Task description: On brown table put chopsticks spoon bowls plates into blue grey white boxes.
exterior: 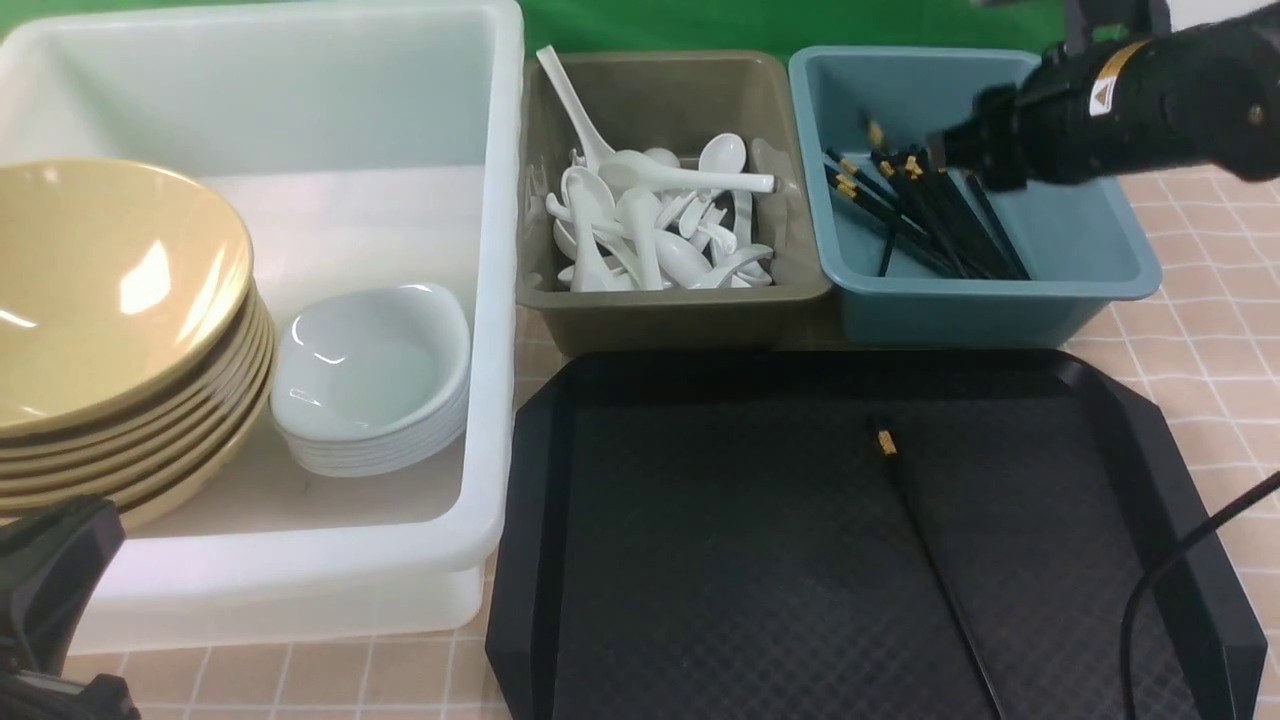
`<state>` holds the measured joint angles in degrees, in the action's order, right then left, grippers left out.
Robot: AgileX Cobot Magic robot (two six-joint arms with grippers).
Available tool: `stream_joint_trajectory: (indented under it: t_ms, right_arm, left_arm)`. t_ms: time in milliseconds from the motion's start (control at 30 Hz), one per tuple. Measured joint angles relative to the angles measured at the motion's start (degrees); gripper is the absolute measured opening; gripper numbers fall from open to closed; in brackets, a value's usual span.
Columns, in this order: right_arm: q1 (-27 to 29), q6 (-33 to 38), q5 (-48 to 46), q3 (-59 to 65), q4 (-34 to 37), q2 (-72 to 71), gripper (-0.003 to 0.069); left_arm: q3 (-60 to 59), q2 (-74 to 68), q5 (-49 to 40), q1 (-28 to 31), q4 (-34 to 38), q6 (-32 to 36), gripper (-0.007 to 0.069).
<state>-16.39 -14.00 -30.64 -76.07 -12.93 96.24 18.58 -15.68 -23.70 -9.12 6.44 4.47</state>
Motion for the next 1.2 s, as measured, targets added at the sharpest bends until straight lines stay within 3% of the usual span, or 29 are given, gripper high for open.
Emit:
stream_joint_trajectory:
  t_ms: [33,67,167,300,433,700,1000,1067,1167,1200]
  right_arm:
    - [-0.21,0.26,-1.94,0.0,0.0,-0.01,0.0369]
    - [-2.37,3.23,-9.89,0.71,0.72,-0.16,0.0372]
    - [-6.26,7.69,-15.79,4.94,4.1,0.13,0.037]
    - [-10.09,7.88,-11.86,12.12,6.2,1.89,0.0344]
    - [-10.37,4.88,-6.44,15.17,6.32,3.99,0.0304]
    - [-10.03,5.67,-4.3,15.64,8.19,7.37,0.0079]
    - [-10.93,16.85,-3.57,15.71,19.84,1.59,0.0069]
    - [-11.53,18.01,-1.69,15.71,20.82,-1.18,0.0068]
    - [-12.2,20.88,11.3,15.71,21.61,-11.84,0.0068]
    - [-11.55,22.03,19.71,15.71,21.65,-15.12,0.0068]
  left_arm:
    - [0.0,0.0,0.0,0.0,0.0,0.0,0.0001]
    - [0.0,0.0,0.0,0.0,0.0,0.0,0.0001]
    - [-0.15,0.0,0.23,0.0,0.0,0.0,0.0001]
    - [-0.65,0.0,0.68,0.0,0.0,0.0,0.0001]
    - [-0.71,0.0,0.82,0.0,0.0,0.0,0.0001]
    - [-0.82,0.0,0.87,0.0,0.0,0.0,0.0001]
    - [-0.82,0.0,0.94,0.0,0.0,0.0,0.0001]
    - [-0.82,0.0,0.93,0.0,0.0,0.06,0.0001]
    - [-0.82,0.0,1.16,0.0,0.0,0.0,0.0001]
    - [-0.82,0.0,1.4,0.0,0.0,0.0,0.0001]
